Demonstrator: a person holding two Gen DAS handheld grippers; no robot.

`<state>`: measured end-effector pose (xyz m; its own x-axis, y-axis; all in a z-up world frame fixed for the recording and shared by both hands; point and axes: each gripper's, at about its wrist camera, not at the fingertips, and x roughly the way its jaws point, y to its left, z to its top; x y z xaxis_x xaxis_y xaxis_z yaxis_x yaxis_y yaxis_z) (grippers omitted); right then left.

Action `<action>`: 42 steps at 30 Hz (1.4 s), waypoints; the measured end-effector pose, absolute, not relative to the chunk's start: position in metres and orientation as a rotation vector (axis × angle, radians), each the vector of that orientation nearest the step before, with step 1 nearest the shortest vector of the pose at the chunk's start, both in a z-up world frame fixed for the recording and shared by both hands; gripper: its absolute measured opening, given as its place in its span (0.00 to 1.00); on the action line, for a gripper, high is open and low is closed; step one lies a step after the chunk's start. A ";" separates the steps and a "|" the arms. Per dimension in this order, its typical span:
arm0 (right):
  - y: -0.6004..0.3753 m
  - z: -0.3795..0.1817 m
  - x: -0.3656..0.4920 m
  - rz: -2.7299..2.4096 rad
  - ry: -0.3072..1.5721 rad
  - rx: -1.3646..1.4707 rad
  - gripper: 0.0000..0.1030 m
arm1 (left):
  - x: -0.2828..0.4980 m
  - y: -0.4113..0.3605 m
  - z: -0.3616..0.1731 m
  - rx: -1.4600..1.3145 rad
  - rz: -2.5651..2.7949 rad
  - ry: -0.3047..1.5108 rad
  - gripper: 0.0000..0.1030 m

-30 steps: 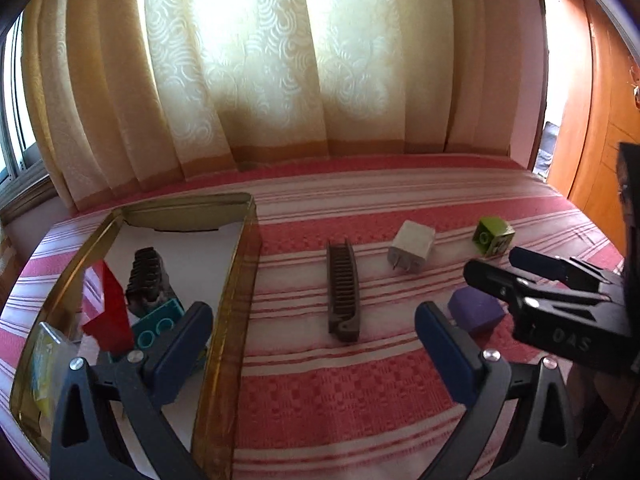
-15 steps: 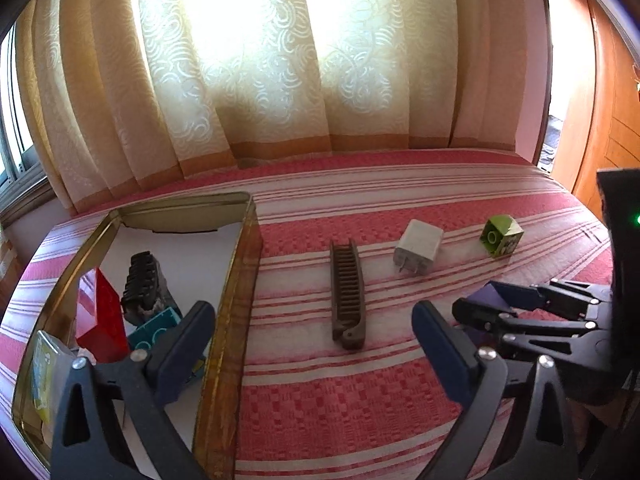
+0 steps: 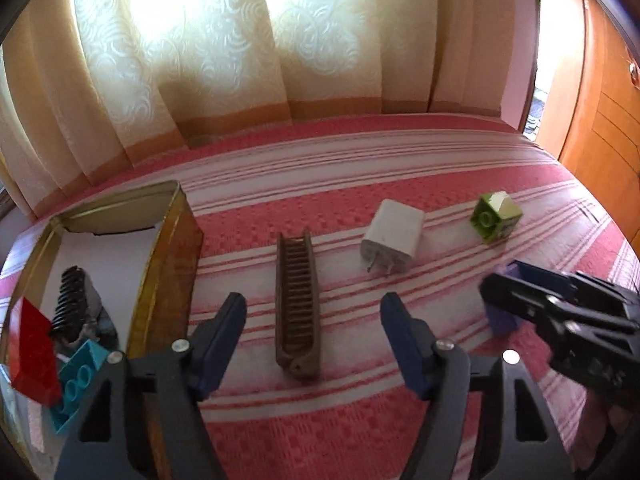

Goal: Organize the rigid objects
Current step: 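Grasp the brown comb with left gripper while right grasps the purple block, then lift the comb with left gripper while right lifts the purple block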

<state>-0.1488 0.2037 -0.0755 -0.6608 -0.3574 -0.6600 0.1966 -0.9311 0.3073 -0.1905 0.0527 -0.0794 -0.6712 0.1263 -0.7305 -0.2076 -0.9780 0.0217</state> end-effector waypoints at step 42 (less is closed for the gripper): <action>0.180 -0.085 -0.142 -2.539 -0.092 1.171 0.59 | -0.198 0.042 -0.090 -1.255 2.674 0.039 0.24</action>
<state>-0.1415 0.1799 -0.0847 -0.6009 -0.3331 -0.7266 0.2794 -0.9392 0.1995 -0.1982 0.0416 -0.0896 -0.6245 0.1577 -0.7649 -0.1798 -0.9821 -0.0557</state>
